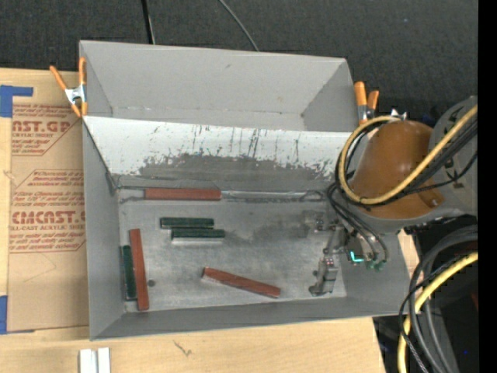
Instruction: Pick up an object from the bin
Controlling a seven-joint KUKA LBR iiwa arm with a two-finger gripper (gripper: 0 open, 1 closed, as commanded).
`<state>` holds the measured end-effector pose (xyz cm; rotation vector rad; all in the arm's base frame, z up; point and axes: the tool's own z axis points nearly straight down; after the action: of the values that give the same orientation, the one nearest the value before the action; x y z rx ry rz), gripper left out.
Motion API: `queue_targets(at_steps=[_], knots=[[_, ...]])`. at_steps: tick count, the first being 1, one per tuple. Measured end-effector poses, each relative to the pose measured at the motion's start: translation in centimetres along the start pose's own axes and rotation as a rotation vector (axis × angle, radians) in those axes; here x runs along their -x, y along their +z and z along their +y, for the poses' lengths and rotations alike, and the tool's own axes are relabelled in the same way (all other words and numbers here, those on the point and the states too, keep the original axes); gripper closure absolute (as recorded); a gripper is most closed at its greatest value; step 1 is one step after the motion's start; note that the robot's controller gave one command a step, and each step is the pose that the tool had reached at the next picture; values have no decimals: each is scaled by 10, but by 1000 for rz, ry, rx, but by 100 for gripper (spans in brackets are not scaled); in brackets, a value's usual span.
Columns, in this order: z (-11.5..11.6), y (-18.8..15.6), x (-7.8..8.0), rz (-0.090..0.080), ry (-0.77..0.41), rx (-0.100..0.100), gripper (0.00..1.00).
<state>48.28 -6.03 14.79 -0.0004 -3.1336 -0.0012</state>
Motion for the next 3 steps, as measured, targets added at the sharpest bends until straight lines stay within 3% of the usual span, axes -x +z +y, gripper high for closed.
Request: queue_targets(at_steps=[1, 2, 3], knots=[[0, -4, 2, -8, -1, -1, 0], [38, 36, 4, -13, -82, -2, 0], [90, 61, 3, -6, -45, 0, 100]])
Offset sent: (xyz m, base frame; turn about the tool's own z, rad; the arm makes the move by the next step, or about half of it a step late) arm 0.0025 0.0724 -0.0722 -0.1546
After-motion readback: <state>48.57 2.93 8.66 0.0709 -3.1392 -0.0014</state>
